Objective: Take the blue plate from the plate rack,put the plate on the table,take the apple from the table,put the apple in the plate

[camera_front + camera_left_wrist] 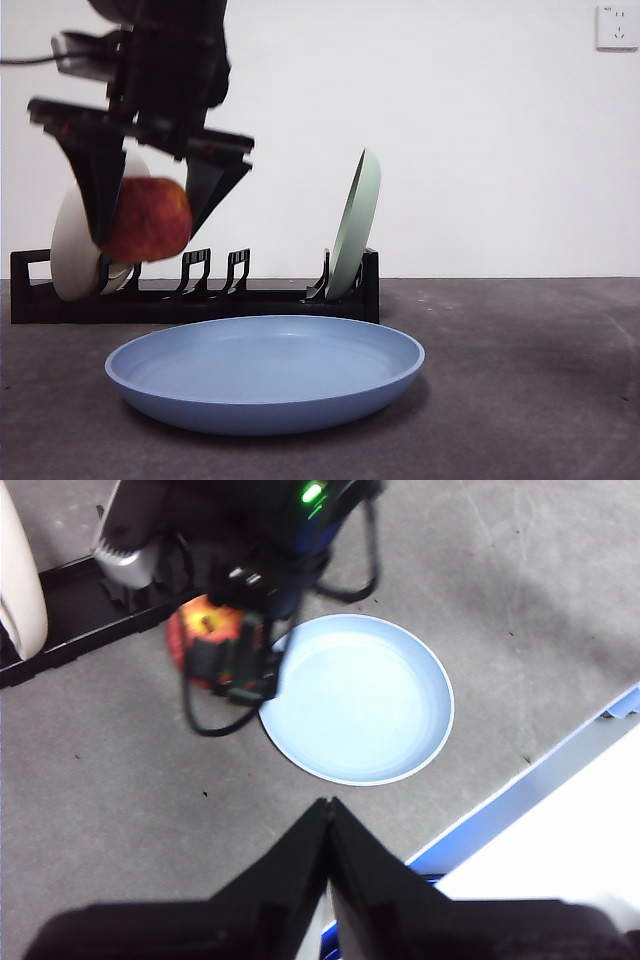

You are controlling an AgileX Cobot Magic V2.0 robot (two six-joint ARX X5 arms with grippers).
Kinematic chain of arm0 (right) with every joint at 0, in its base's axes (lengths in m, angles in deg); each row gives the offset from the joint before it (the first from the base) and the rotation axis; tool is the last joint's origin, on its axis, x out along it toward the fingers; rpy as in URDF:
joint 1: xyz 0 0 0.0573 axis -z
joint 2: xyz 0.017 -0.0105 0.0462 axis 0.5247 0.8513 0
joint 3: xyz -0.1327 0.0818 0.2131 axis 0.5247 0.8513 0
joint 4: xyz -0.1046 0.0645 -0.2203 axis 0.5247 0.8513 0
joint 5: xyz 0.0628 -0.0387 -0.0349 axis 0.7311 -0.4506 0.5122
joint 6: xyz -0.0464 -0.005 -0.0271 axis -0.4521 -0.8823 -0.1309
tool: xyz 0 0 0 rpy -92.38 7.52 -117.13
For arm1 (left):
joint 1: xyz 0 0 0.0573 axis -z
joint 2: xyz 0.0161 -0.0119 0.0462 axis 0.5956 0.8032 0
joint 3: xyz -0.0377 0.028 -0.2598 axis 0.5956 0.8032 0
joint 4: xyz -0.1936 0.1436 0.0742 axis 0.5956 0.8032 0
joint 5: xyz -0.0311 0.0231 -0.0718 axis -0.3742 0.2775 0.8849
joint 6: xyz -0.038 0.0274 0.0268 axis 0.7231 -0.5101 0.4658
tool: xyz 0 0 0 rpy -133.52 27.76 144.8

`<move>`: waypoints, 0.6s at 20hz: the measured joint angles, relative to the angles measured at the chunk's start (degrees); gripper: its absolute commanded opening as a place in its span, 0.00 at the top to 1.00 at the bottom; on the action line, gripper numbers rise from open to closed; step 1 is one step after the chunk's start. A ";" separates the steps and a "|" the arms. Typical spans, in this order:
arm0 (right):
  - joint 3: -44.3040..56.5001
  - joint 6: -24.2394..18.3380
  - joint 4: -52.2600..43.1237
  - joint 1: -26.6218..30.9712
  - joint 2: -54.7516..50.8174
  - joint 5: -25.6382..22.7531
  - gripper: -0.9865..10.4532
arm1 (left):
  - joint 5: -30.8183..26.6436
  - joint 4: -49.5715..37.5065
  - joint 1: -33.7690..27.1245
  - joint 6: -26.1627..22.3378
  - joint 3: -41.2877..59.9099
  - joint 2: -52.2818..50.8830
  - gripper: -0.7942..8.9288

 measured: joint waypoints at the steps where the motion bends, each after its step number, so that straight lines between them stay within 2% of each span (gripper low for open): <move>1: 0.00 -0.46 0.63 0.00 -0.74 0.00 0.91 | -0.09 0.00 0.00 0.22 0.00 0.00 0.92; 4: 2.67 -2.38 1.01 0.02 -4.07 0.00 0.91 | -0.24 0.00 0.00 1.53 0.00 0.00 0.92; 6: 8.76 -3.43 -1.25 0.02 -8.44 0.00 0.91 | -0.44 0.00 0.00 1.64 0.00 0.00 0.92; 12: 45.42 -3.76 -25.81 0.50 -29.90 1.25 0.91 | -1.25 0.00 0.00 2.58 0.00 0.09 0.92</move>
